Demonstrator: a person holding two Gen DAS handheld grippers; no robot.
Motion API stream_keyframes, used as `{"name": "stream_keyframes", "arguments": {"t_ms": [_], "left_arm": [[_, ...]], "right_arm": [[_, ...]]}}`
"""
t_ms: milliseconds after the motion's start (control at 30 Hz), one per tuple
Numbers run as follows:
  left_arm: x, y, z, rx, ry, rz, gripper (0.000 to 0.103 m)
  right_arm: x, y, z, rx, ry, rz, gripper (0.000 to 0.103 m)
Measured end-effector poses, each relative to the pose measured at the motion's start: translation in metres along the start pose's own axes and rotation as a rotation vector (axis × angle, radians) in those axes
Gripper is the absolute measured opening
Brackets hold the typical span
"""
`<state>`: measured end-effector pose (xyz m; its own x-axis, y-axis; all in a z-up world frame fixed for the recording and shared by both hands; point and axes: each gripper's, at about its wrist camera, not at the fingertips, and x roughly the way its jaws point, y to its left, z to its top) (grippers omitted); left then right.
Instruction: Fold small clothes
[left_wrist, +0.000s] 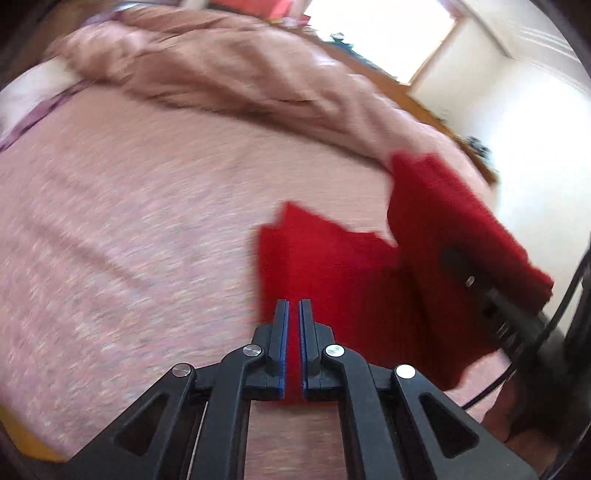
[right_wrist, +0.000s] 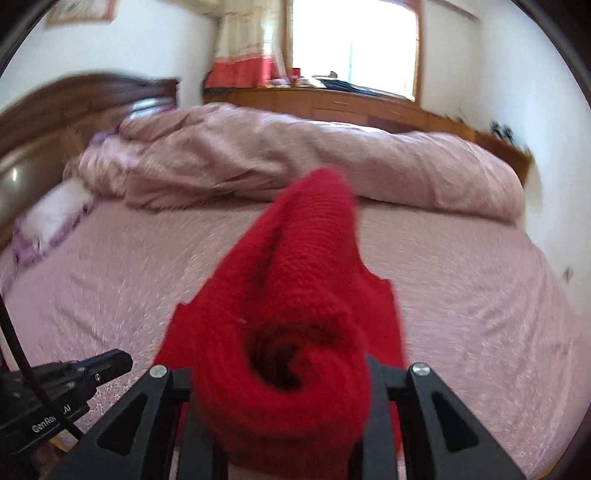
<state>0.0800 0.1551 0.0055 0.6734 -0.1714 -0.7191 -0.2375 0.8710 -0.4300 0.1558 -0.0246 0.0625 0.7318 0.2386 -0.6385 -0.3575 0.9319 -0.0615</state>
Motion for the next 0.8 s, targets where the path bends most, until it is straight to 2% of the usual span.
{"name": "stream_keyframes", "arguments": {"t_ms": [133,233,333,433,500,567,633,667,700,767,800], "left_arm": [[0.006,0.031,-0.010,-0.044,0.031,0.080,0.000],[0.011,0.047,-0.014,-0.073,0.056,0.094,0.000],[0.017,0.052,-0.014,-0.092,0.084,0.078,0.000],[0.018,0.043,-0.014,-0.056,0.078,0.083,0.000],[0.020,0.036,-0.014,-0.029,0.075,0.088,0.000],[0.021,0.034,-0.014,-0.027,0.075,0.102,0.000],[0.022,0.037,-0.014,-0.046,0.085,0.094,0.000],[0.023,0.039,-0.013,-0.057,0.087,0.085,0.000],[0.023,0.041,-0.012,-0.069,0.088,0.074,0.000],[0.020,0.045,-0.012,-0.089,0.087,0.061,0.000],[0.018,0.047,-0.012,-0.101,0.085,0.046,0.000]], "right_arm": [[0.047,0.067,-0.037,-0.133,0.078,-0.014,0.023],[0.046,0.095,-0.058,-0.250,0.009,-0.116,0.024],[0.036,0.089,-0.054,-0.218,-0.021,-0.118,0.024],[0.018,0.081,-0.047,-0.178,-0.108,-0.097,0.024],[0.025,0.082,-0.045,-0.205,-0.081,-0.074,0.026],[0.040,0.092,-0.052,-0.281,-0.015,-0.060,0.031],[0.040,0.093,-0.054,-0.314,-0.033,-0.038,0.038],[0.036,0.093,-0.053,-0.322,-0.039,-0.020,0.047],[0.033,0.093,-0.052,-0.315,-0.044,0.021,0.057],[0.018,0.082,-0.047,-0.260,-0.076,0.147,0.067],[0.010,0.077,-0.046,-0.231,-0.096,0.182,0.069]]}}
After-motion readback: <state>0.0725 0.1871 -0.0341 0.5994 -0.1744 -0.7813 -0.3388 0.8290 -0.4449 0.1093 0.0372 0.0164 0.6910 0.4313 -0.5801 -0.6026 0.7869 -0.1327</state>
